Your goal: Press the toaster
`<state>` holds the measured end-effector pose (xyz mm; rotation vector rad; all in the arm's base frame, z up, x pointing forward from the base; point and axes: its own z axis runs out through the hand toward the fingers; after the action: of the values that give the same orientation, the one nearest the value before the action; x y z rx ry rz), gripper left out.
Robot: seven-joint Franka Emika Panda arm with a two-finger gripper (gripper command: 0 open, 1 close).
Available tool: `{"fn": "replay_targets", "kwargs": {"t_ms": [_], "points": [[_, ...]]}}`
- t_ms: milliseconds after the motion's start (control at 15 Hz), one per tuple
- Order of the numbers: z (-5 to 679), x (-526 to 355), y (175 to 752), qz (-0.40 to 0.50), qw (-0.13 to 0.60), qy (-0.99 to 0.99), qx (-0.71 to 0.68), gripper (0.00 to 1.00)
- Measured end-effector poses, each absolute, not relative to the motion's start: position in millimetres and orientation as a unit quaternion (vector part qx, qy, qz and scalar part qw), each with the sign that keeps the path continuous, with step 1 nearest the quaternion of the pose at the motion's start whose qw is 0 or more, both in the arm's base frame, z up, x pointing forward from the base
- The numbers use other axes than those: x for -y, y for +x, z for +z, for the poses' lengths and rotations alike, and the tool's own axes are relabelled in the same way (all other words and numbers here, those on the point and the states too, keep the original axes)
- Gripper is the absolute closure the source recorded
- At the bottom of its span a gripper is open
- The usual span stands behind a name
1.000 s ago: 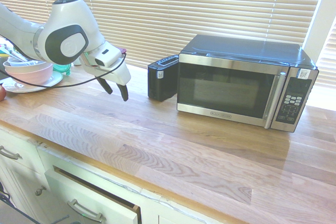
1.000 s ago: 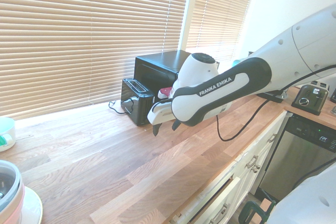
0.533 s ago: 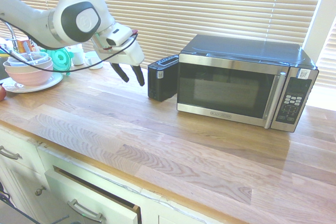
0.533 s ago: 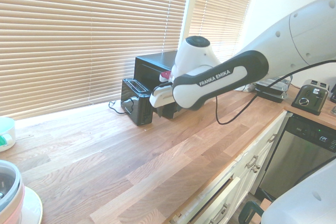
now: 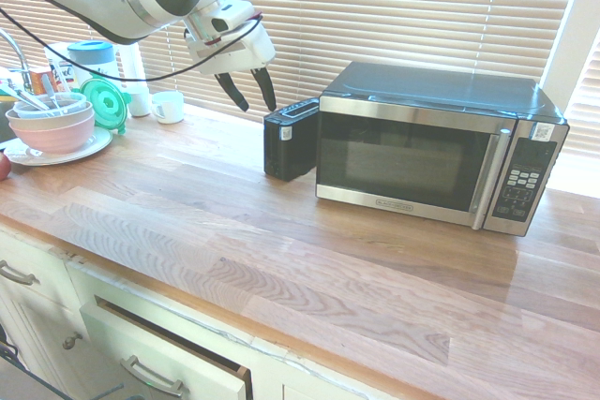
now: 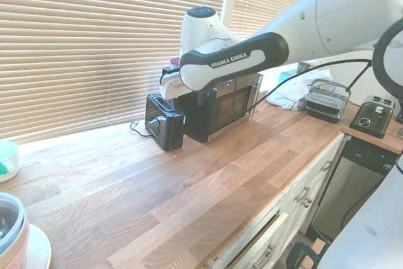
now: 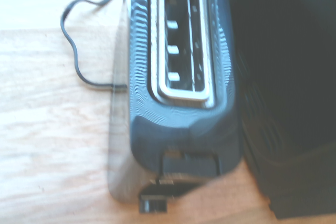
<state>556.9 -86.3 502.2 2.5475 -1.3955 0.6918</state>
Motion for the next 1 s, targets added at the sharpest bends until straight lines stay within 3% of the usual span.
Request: {"fn": "replay_targets", "kwargs": {"t_ms": [333,400,1000], "points": [[486,87,568,0.225,0.075,0.854,0.463,0.0],[480,88,571,0.227,0.071,0.855,0.462,1.0],[459,85,578,0.244,0.065,0.86,0.444,1.0]]}}
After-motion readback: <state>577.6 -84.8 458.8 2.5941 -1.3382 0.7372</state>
